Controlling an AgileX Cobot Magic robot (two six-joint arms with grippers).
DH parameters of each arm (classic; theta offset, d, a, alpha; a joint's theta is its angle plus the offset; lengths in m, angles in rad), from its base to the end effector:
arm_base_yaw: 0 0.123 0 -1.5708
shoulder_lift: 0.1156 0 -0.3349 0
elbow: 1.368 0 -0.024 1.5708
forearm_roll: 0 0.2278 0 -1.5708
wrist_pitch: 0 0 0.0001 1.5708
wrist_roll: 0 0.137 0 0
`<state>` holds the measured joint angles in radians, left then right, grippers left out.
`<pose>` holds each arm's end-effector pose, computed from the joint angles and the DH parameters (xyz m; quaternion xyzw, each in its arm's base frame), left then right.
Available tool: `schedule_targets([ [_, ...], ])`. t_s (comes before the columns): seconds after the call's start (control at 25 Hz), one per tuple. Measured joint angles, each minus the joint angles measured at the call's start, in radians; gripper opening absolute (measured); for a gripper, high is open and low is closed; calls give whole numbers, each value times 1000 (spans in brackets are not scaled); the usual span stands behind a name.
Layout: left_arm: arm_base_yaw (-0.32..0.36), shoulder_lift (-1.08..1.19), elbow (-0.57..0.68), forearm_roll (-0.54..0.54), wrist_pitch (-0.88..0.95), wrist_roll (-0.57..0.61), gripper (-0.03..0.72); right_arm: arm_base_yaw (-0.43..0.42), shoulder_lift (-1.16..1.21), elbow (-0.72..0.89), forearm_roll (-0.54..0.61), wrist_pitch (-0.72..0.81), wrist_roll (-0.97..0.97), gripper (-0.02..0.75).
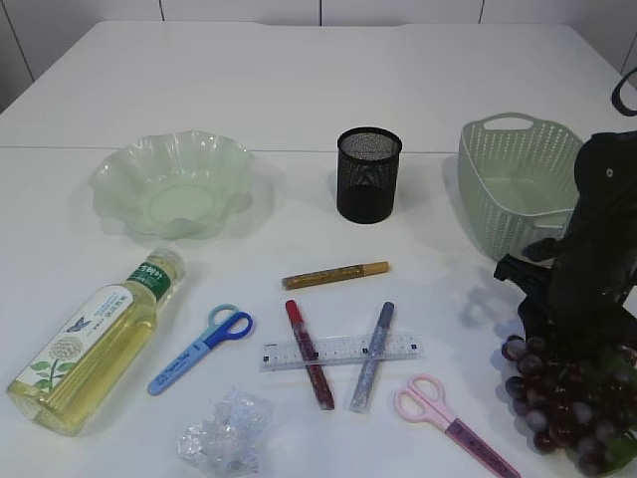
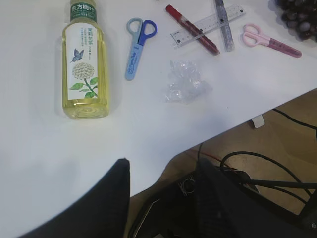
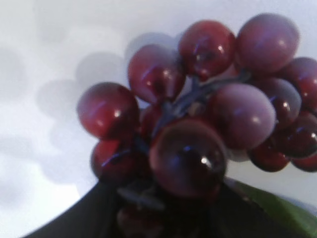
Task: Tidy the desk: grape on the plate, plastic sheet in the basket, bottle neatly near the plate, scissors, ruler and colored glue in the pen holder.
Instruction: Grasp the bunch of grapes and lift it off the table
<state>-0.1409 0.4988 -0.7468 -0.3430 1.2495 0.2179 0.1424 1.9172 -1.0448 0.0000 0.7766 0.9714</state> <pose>0.0083 -0.0453 0.3122 0.1676 0.9175 -0.1583 0.3240 0.3252 0.0466 0.1417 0.4027 0.9153 0.0024 0.0038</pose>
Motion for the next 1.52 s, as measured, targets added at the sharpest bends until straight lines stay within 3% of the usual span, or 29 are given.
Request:
schedule_targets([
  [0.28, 0, 0, 0, 0, 0, 0, 321, 0, 0, -9, -21, 98, -147, 277],
  [0.6, 0, 0, 0, 0, 0, 0, 316, 0, -67, -9, -94, 132, -197, 274],
  [1.52, 0, 0, 0, 0, -3, 0, 300, 0, -431, -9, -131, 217, -317, 268],
])
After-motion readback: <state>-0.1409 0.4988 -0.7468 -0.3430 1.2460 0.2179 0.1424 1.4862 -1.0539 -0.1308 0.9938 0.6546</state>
